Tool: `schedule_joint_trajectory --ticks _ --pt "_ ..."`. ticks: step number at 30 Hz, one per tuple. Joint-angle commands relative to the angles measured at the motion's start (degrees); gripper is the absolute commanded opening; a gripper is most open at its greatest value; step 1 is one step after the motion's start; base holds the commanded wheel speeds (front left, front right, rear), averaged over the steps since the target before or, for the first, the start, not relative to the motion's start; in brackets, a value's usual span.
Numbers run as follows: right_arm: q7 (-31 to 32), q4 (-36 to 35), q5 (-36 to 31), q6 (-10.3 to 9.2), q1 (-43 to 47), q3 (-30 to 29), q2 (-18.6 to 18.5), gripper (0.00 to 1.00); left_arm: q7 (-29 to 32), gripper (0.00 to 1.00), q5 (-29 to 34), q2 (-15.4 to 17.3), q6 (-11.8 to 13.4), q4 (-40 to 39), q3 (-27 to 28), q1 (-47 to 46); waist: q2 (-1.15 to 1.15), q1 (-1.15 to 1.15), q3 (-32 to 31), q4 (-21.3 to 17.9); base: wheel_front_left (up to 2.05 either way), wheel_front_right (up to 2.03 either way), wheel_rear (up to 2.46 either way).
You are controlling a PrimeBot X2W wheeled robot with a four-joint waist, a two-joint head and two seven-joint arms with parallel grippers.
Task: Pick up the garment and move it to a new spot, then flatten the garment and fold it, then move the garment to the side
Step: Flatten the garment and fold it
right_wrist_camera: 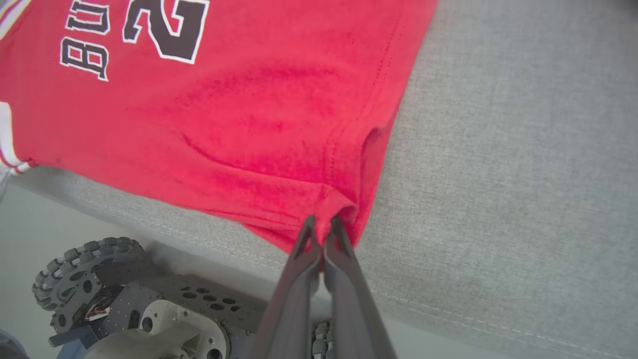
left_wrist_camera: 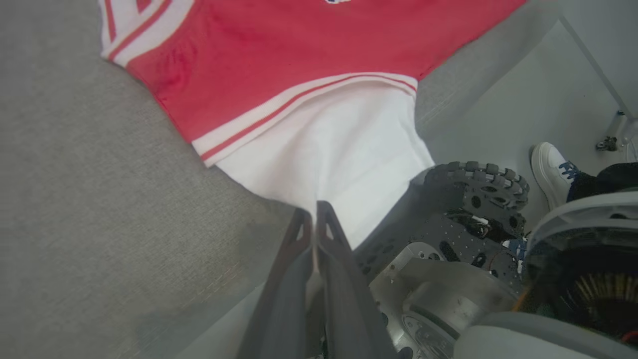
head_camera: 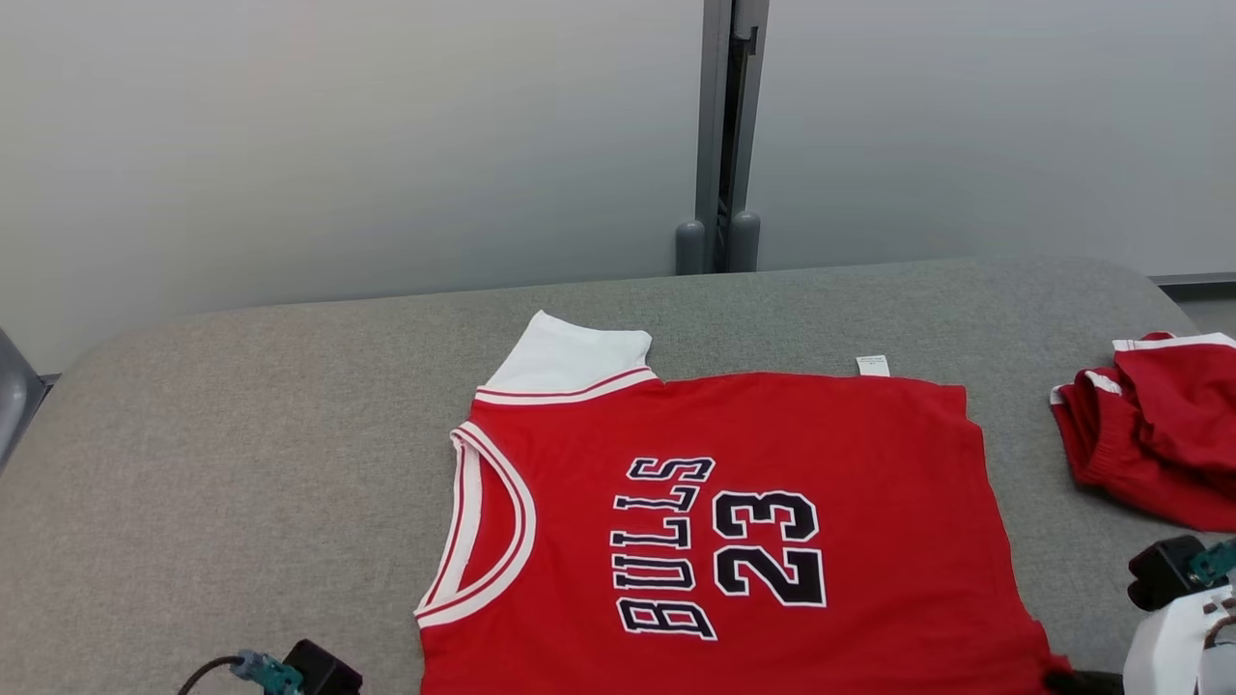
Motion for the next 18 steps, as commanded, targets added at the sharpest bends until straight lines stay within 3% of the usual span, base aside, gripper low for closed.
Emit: schedule_joint_trajectory --ticks 1,7,18 --pt "-0.8 -0.1 0.5 -0.02 -0.9 -0.3 0.3 0.00 0.0 0.00 -0.3 0.3 0.1 0.1 0.6 -1.3 0.00 0.00 0.7 -0.3 0.00 0.00 0.00" --pt "-2.4 0.2 1.4 -0.02 -2.8 -0.6 1.1 0.00 -0.4 0.00 -2.2 0.0 -0.1 0.4 2.7 -3.6 0.00 0.00 2.0 -0.8 0.00 0.00 0.00" --pt "-3.4 2.8 8.5 -0.02 -5.6 -3.8 4.4 0.00 -3.6 0.00 -4.6 -5.2 1.9 5.9 7.2 -9.2 0.00 0.00 4.5 -2.3 0.00 0.00 0.00"
